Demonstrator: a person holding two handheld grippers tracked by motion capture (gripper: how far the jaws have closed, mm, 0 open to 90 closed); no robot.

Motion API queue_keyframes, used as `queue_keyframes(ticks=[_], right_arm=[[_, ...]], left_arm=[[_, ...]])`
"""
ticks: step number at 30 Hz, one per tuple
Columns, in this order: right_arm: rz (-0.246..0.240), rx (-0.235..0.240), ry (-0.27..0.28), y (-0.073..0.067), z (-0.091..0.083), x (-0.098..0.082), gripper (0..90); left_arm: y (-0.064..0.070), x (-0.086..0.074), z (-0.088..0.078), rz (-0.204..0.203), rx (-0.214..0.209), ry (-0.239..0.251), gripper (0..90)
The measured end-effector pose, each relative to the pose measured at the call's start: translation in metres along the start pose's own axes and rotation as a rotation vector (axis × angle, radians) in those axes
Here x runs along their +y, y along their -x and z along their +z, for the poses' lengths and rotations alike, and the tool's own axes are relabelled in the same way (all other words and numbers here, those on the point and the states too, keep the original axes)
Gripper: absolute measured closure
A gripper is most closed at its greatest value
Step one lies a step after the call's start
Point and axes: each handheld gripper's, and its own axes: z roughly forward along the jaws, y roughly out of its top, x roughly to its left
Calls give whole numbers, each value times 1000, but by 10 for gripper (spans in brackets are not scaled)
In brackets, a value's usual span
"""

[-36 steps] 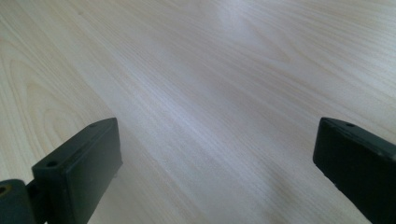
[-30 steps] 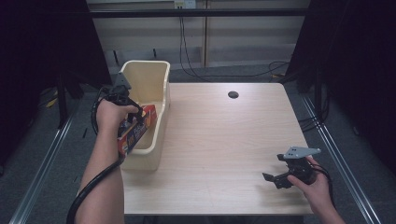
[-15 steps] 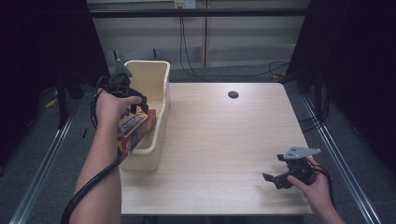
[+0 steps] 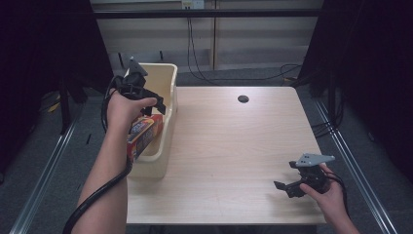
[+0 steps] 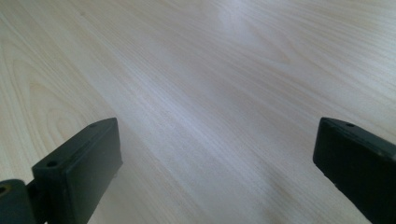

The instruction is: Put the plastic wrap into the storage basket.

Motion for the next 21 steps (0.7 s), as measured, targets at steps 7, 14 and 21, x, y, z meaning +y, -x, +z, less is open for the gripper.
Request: queue_keyframes(ticks=[7, 14, 21], right_arm=[[-3, 1, 1, 0, 0, 0, 9], [-3, 0, 1, -1, 0, 0, 9], [-4, 5, 5, -1, -1, 0, 9]], left_arm=[[12, 1, 1, 34, -27, 7, 215], [24, 1, 5, 84, -36, 5, 177], [34, 1, 11, 112, -51, 8, 151]])
